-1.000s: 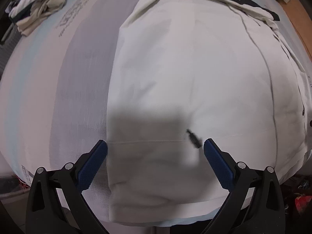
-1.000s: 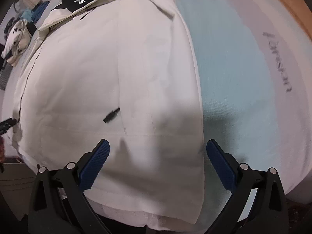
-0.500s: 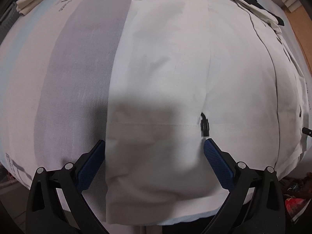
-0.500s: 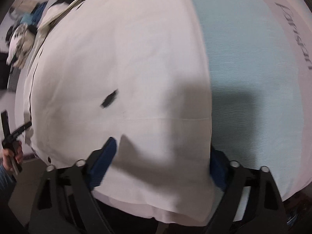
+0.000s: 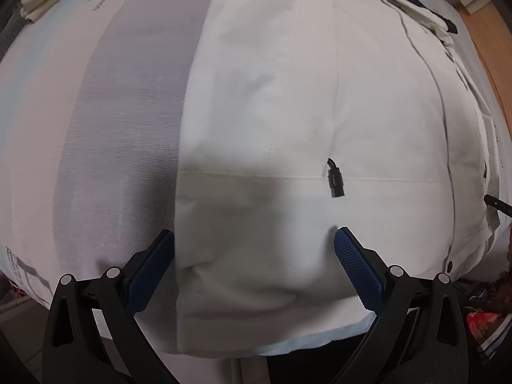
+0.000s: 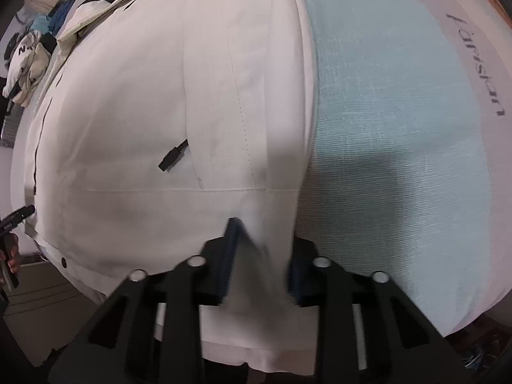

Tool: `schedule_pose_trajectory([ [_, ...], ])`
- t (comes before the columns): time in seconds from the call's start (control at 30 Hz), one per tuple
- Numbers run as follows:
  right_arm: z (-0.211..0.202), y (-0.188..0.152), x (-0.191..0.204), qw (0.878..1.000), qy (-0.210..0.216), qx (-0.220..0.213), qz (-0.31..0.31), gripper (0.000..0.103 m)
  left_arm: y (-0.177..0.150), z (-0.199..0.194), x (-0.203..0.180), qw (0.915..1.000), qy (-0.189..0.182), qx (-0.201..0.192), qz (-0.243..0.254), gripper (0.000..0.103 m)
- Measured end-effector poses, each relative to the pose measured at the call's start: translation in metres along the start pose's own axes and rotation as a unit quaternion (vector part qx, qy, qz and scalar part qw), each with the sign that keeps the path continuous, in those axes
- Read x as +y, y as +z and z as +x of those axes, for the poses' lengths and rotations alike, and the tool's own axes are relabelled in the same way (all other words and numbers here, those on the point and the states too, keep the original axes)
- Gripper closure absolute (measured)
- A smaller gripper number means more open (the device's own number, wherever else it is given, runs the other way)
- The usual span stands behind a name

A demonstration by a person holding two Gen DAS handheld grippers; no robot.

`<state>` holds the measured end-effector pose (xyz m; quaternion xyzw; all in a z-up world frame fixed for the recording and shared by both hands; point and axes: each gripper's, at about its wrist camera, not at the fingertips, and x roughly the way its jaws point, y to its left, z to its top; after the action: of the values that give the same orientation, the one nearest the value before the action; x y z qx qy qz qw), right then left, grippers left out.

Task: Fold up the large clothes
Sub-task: 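Close both tools on the white hem edge, side by side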

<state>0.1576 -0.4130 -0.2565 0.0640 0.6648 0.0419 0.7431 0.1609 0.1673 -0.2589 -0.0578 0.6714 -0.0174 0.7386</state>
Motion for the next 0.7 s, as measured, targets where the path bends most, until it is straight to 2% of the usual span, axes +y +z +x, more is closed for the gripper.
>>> schedule_pose_trajectory([
  [0.13,-0.001,0.001,-0.008,1.0,0.003,-0.005,0.007,0.082,0.013,0.0,0.011,0.9998,-0.008,-0.002,-0.02,0.006],
  [0.23,-0.001,-0.003,-0.015,1.0,0.007,-0.01,0.015,0.081,0.016,-0.001,0.019,0.9999,-0.005,0.001,-0.015,0.006],
  [0.3,-0.002,-0.003,-0.018,1.0,0.01,-0.013,0.019,0.081,0.018,-0.001,0.021,1.0,-0.008,0.001,-0.004,0.01],
  [0.33,-0.003,-0.003,-0.021,0.999,0.015,-0.015,0.024,0.081,0.017,-0.002,0.022,0.9999,-0.009,0.0,0.005,0.013],
  [0.43,-0.004,-0.003,-0.026,0.999,0.026,-0.017,0.033,0.081,0.012,-0.008,0.028,0.9998,-0.017,-0.002,0.007,0.036],
  [0.5,-0.005,-0.003,-0.028,0.999,0.024,-0.017,0.029,0.081,0.011,-0.012,0.028,0.9997,-0.025,-0.004,0.006,0.062],
  [0.53,-0.006,-0.002,-0.027,0.999,0.02,-0.017,0.023,0.081,0.013,-0.016,0.032,0.9997,-0.024,-0.004,0.008,0.066],
  [0.6,-0.007,-0.002,-0.022,1.0,0.016,-0.017,0.016,0.081,0.011,-0.019,0.032,0.9996,-0.017,-0.005,0.021,0.084],
  [0.7,-0.005,0.0,-0.013,1.0,0.015,-0.014,0.011,0.081,0.005,-0.024,0.018,0.9991,0.001,-0.007,0.043,0.087],
])
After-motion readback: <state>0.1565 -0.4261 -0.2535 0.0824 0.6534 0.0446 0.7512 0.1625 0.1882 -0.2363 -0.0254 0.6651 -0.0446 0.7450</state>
